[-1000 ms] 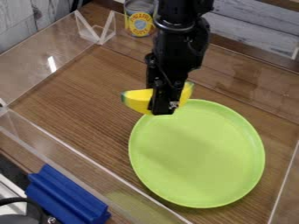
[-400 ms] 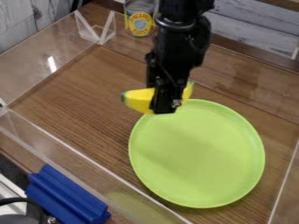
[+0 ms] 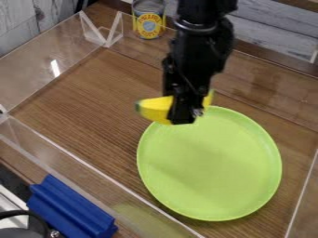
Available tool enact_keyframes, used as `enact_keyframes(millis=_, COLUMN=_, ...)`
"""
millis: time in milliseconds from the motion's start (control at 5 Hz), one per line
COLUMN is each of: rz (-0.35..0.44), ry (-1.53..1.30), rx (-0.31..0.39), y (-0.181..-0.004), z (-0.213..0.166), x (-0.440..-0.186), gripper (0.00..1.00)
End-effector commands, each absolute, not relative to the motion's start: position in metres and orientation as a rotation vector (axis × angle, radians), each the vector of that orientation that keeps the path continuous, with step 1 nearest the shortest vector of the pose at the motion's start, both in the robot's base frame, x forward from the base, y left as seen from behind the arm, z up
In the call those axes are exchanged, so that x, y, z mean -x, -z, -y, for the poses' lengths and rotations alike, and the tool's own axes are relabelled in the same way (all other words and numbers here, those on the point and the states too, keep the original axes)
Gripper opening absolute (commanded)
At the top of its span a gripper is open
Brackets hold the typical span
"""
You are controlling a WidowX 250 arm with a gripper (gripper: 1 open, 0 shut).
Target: Put the banana in the green plate
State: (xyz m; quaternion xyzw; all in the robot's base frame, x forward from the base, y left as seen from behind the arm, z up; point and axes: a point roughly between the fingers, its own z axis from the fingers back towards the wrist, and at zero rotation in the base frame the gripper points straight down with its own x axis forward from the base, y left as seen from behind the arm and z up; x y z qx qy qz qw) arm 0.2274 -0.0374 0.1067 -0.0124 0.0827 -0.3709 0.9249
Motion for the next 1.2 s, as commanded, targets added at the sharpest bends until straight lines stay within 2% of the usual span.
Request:
enact_keyframes(millis=0, rz=-0.121, ry=0.768, rx=0.017, y=-0.112, z=0.056, x=-0.22, gripper=0.0)
enact_keyframes(millis=200, rz=-0.112, ry=0.773, rx=0.019, y=-0.103, z=0.067, x=-0.217, gripper=0.0)
enact_keyframes(millis=800, rz=-0.081, ry=0.795, rx=-0.014, y=-0.104, z=0.06, x=-0.213, gripper=0.0)
enact_keyframes(millis=1000, rz=-0.076, ry=0.796, rx=-0.02, y=-0.106, z=0.058, x=-0.214, gripper=1.0)
